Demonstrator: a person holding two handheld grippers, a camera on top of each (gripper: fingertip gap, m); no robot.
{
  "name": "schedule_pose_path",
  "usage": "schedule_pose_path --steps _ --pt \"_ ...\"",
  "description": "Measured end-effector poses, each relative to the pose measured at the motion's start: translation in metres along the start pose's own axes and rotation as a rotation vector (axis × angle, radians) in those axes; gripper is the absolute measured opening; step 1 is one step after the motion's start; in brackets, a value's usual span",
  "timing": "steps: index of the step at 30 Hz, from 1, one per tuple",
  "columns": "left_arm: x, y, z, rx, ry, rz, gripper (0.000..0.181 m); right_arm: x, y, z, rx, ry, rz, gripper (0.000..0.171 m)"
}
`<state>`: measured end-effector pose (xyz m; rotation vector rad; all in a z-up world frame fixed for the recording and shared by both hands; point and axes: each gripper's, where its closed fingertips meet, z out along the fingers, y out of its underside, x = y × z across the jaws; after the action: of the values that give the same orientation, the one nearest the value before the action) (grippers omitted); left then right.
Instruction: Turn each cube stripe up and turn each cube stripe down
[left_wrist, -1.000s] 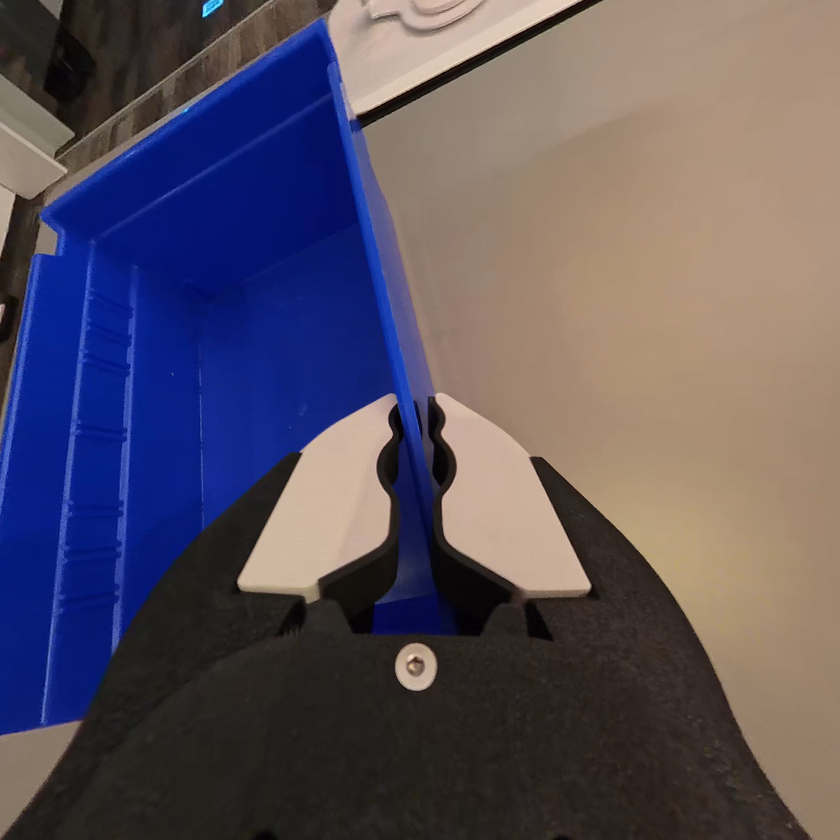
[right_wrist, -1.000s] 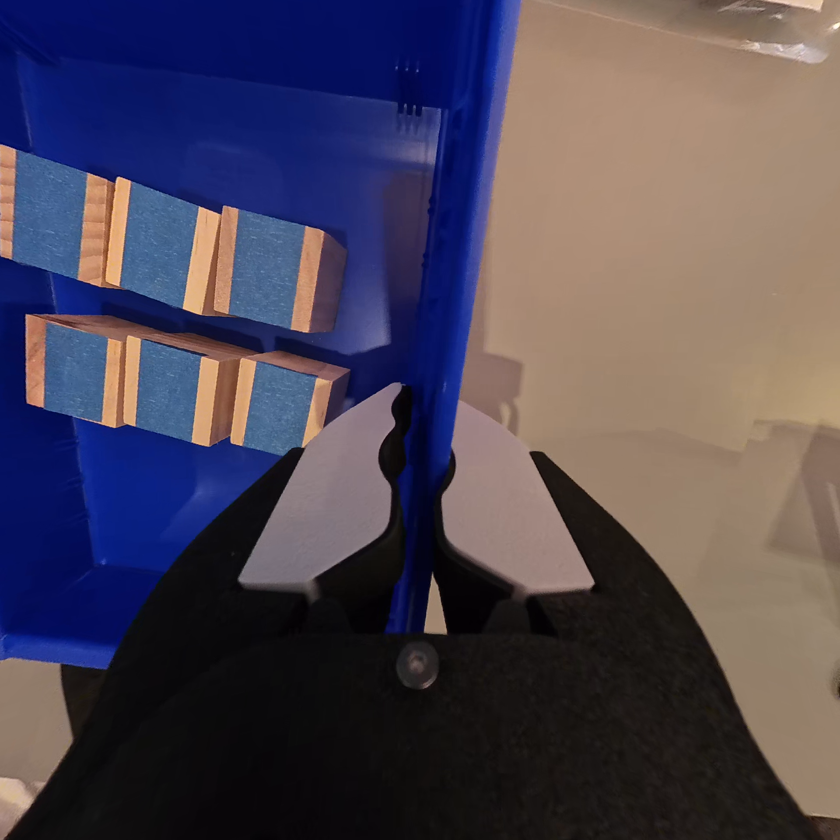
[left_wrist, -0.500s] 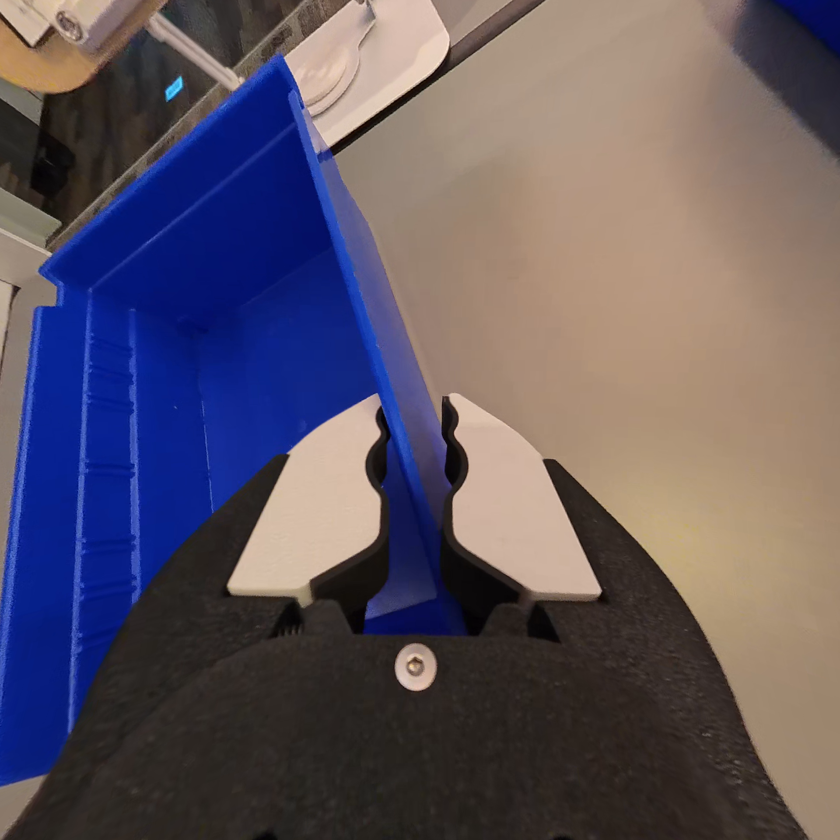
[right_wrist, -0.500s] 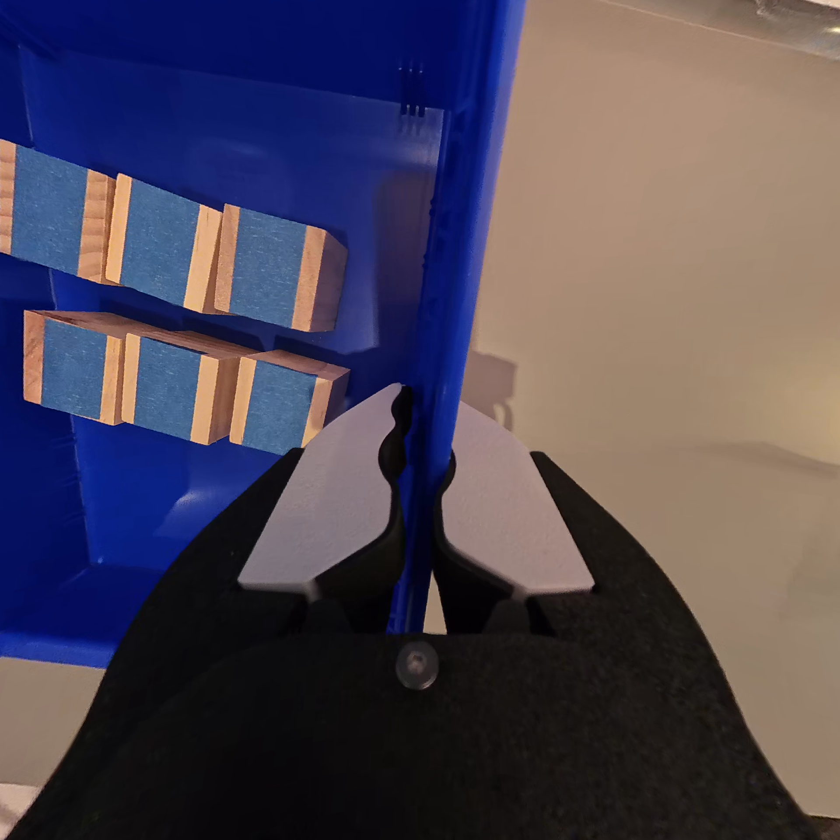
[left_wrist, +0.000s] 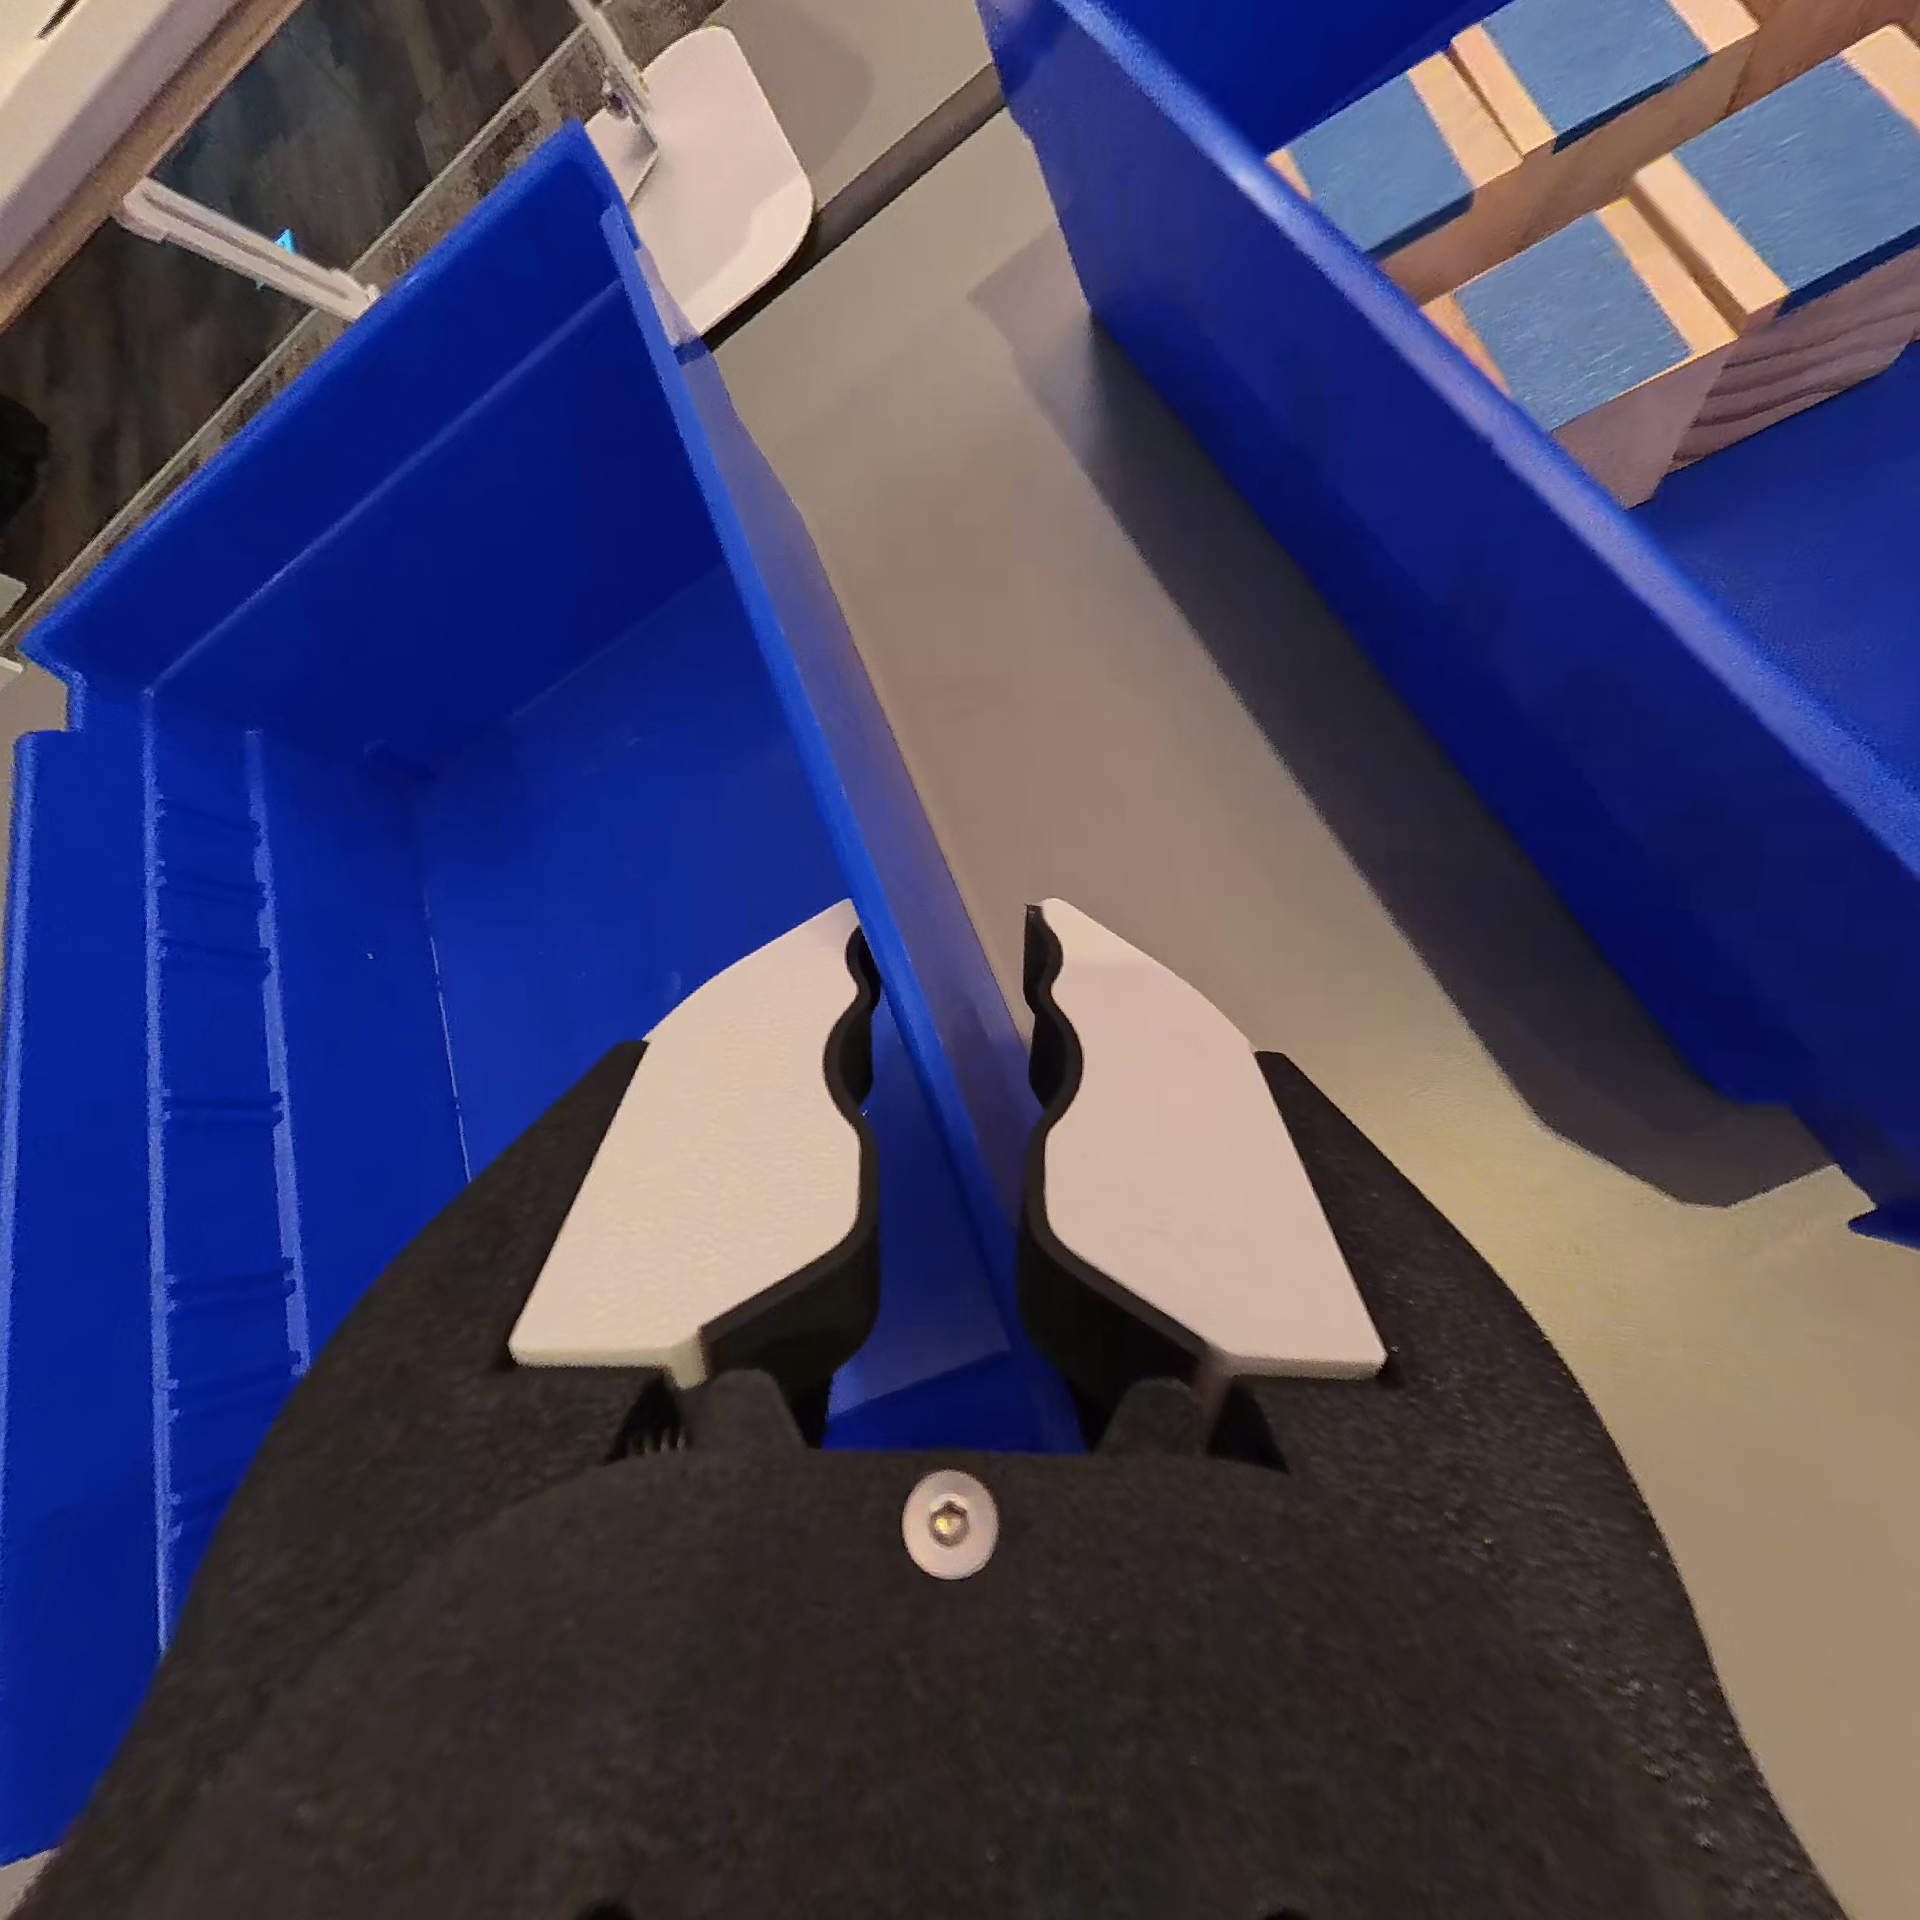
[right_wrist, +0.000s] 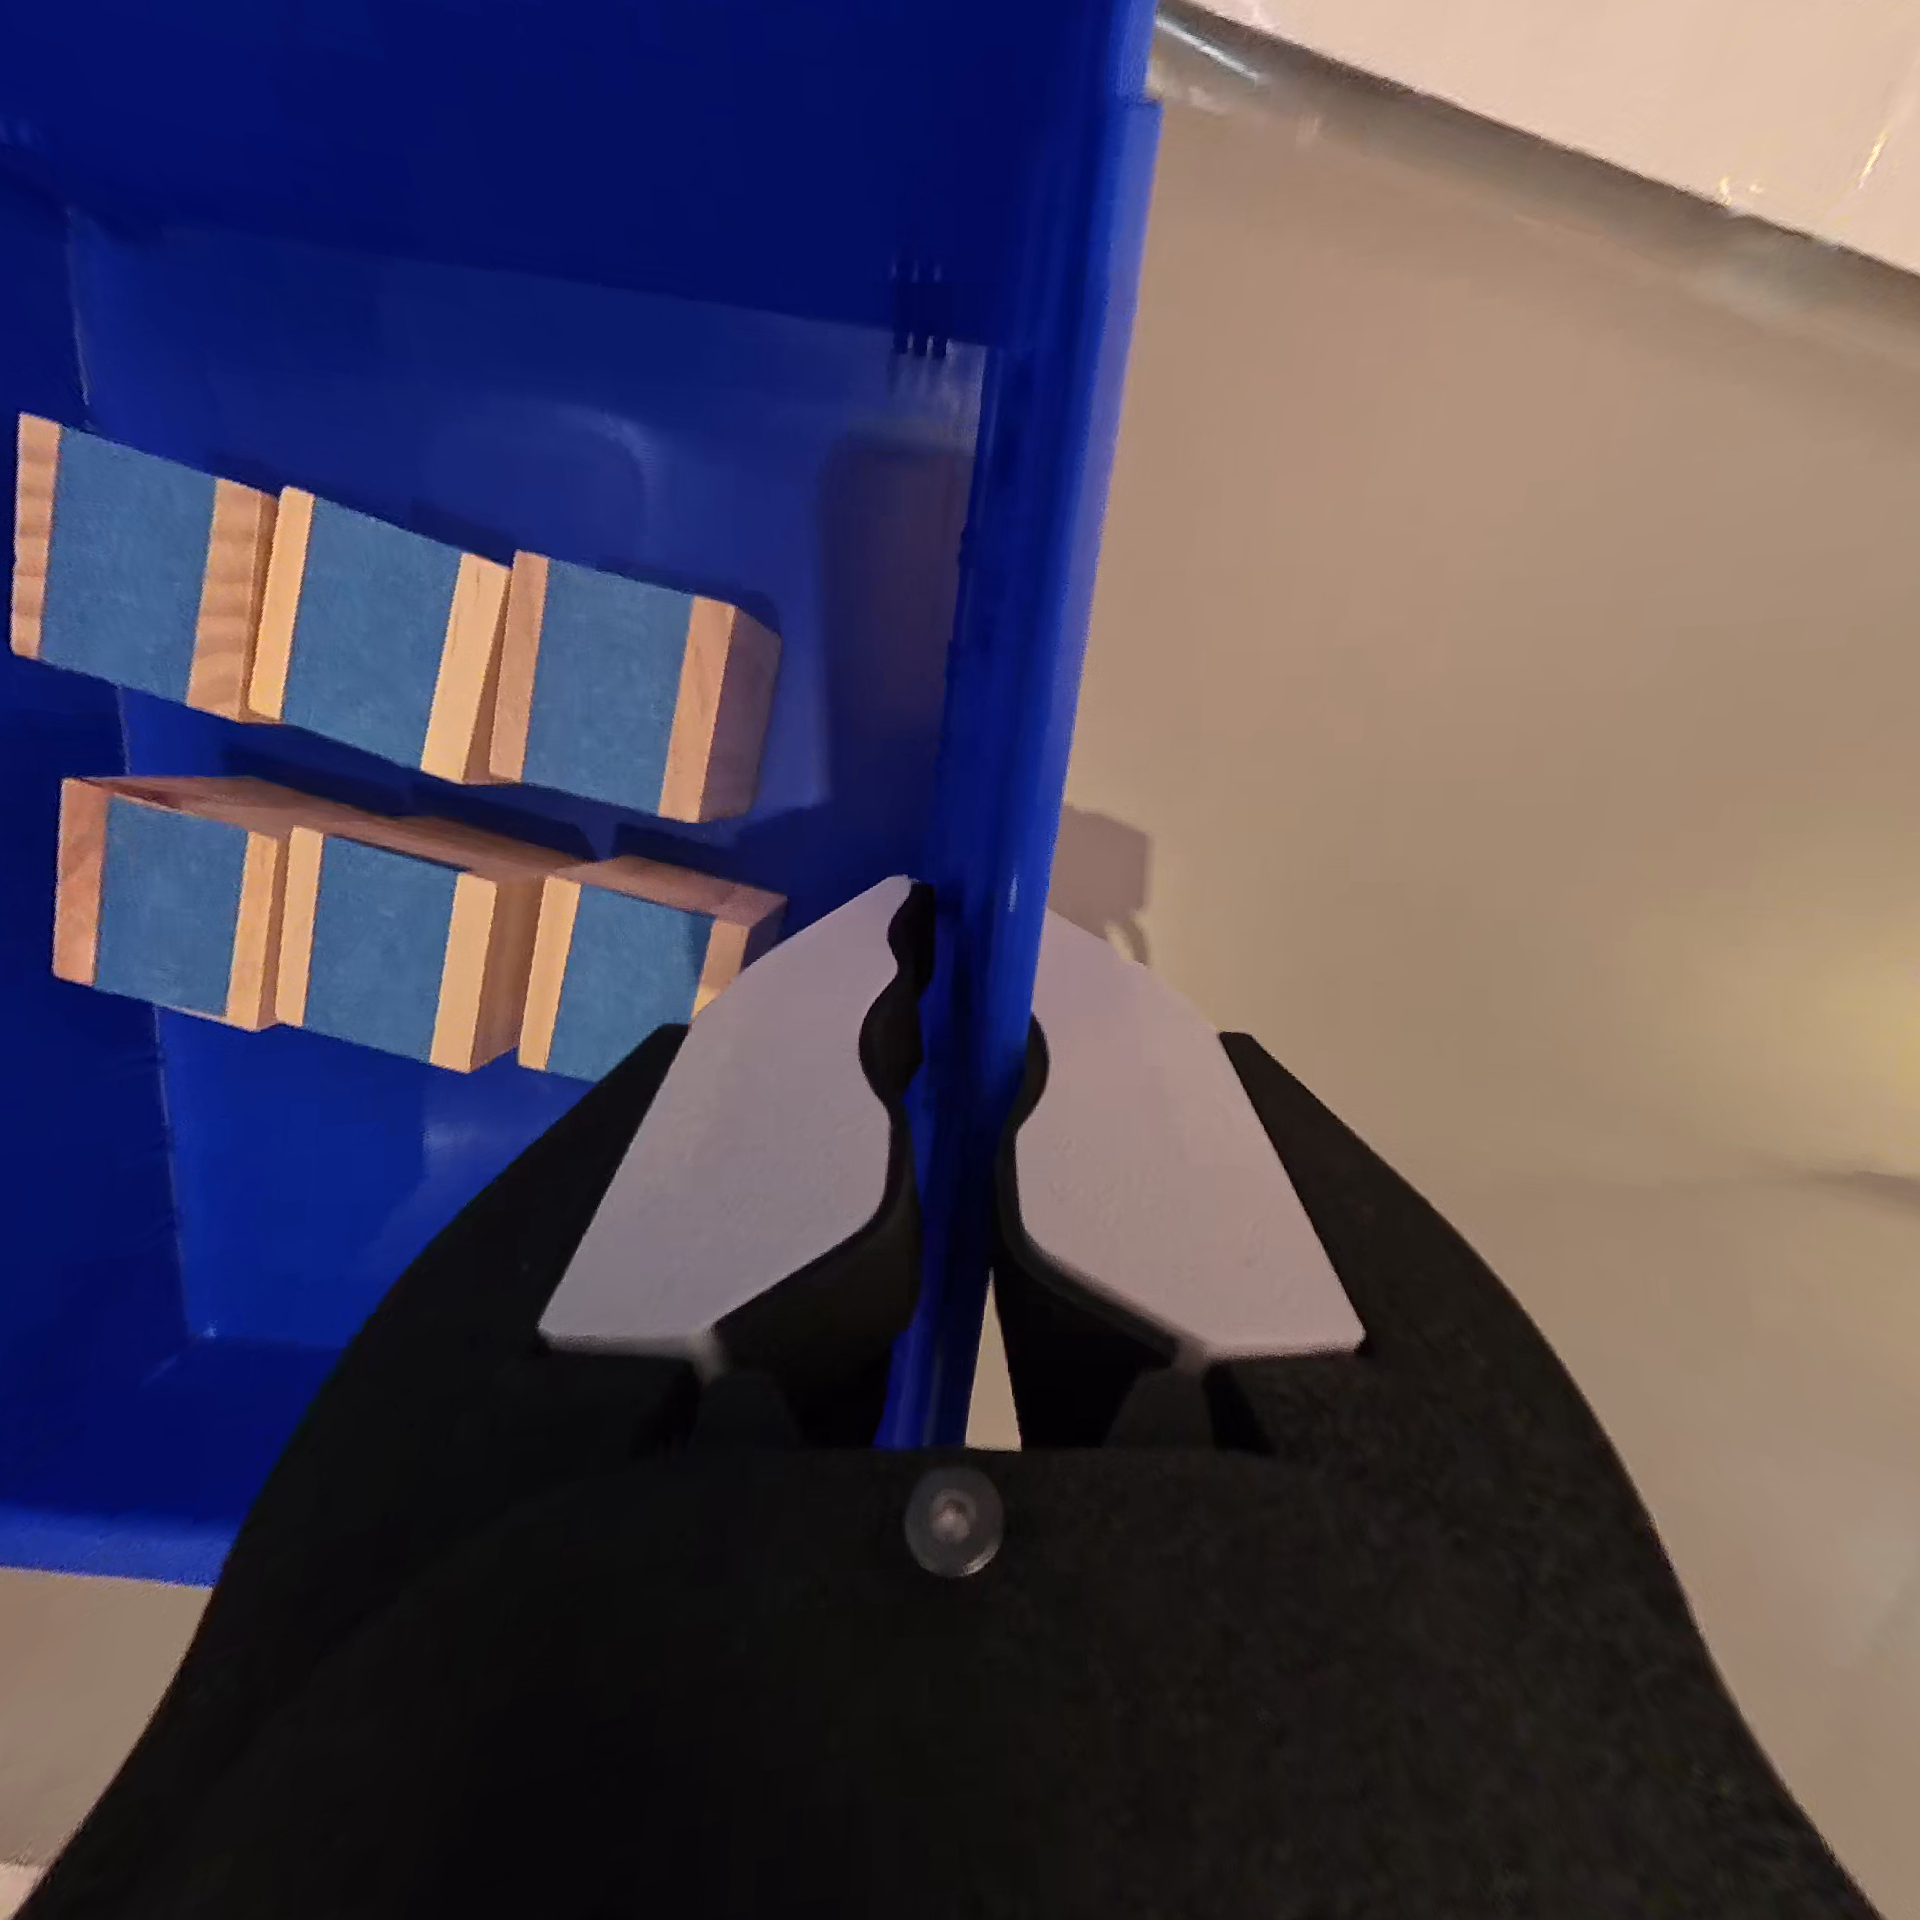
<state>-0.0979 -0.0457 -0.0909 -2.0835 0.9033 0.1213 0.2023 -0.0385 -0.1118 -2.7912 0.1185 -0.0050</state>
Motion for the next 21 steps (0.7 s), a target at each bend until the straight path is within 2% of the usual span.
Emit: schedule_pose_path --steps 1,7,11,13,17,21 --pt "0.002 -0.001 0.000 0.002 0.001 0.004 0.027 0.001 -0.001 0.001 -0.012 0.008 -0.011 0.011" --pt "0.015 -0.008 0.000 0.019 0.037 0.001 0.030 0.001 0.000 0.007 -0.053 0.012 -0.041 0.013" --pt "0.029 -0.012 -0.005 0.044 0.143 -0.069 0.058 0.000 0.000 0.007 -0.040 -0.030 -0.027 0.010" --pt "0.029 -0.018 -0.015 0.087 0.173 -0.106 0.065 -0.001 0.000 0.007 -0.044 -0.040 -0.035 0.009" --pt "0.018 -0.029 -0.046 0.192 0.189 -0.114 0.065 -0.001 -0.001 0.009 -0.019 -0.053 -0.122 0.009" --pt "0.004 -0.021 -0.074 0.236 0.232 -0.125 0.065 -0.001 -0.003 0.010 -0.002 -0.062 -0.107 0.009"
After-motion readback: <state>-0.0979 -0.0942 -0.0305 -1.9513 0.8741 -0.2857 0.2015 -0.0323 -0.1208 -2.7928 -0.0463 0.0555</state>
